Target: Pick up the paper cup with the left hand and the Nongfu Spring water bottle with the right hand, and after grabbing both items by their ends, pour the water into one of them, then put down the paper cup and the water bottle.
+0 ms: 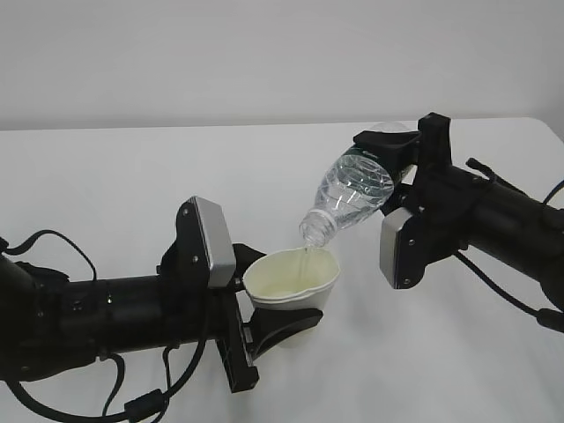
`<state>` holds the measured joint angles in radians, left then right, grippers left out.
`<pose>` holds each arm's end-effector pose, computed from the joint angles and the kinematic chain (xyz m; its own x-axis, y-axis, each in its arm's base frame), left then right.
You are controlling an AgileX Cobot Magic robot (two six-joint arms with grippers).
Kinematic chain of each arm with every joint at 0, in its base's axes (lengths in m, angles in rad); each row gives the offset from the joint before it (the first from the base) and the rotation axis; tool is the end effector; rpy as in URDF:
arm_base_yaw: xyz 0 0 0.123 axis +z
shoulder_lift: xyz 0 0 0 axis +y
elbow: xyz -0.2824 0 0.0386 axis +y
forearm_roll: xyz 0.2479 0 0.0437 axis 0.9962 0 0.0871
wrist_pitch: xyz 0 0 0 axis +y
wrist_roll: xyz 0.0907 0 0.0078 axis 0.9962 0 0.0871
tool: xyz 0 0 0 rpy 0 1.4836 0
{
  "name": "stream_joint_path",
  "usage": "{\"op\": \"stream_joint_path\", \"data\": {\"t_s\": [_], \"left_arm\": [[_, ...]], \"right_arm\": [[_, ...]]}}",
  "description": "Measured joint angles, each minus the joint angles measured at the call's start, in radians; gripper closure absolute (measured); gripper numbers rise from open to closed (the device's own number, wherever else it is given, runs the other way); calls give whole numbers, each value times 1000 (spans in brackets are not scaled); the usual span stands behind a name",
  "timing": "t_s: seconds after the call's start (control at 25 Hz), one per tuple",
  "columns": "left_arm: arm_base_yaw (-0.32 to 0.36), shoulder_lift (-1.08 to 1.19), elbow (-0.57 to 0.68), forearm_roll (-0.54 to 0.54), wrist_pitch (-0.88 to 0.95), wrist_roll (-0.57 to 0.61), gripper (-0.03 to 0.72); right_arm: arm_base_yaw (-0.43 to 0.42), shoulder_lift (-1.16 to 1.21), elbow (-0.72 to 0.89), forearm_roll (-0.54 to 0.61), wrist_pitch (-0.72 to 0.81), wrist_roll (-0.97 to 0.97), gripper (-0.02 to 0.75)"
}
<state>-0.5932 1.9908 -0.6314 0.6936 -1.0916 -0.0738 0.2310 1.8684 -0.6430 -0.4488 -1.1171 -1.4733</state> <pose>0.2339 -0.2199 0.1099 0.0309 0.2653 -0.9637 0.9413 0.3164 0.1173 0.3116 0.1097 0.1578 0.5929 -0.8007 0.0855 0.0037 -0.1035 -0.9946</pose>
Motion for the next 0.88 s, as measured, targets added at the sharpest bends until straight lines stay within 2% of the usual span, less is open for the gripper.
{"op": "stream_joint_path", "data": {"t_s": [0.88], "left_arm": [[0, 0, 0, 2, 2, 0, 274]], "right_arm": [[0, 0, -5, 0, 0, -12, 301]]}}
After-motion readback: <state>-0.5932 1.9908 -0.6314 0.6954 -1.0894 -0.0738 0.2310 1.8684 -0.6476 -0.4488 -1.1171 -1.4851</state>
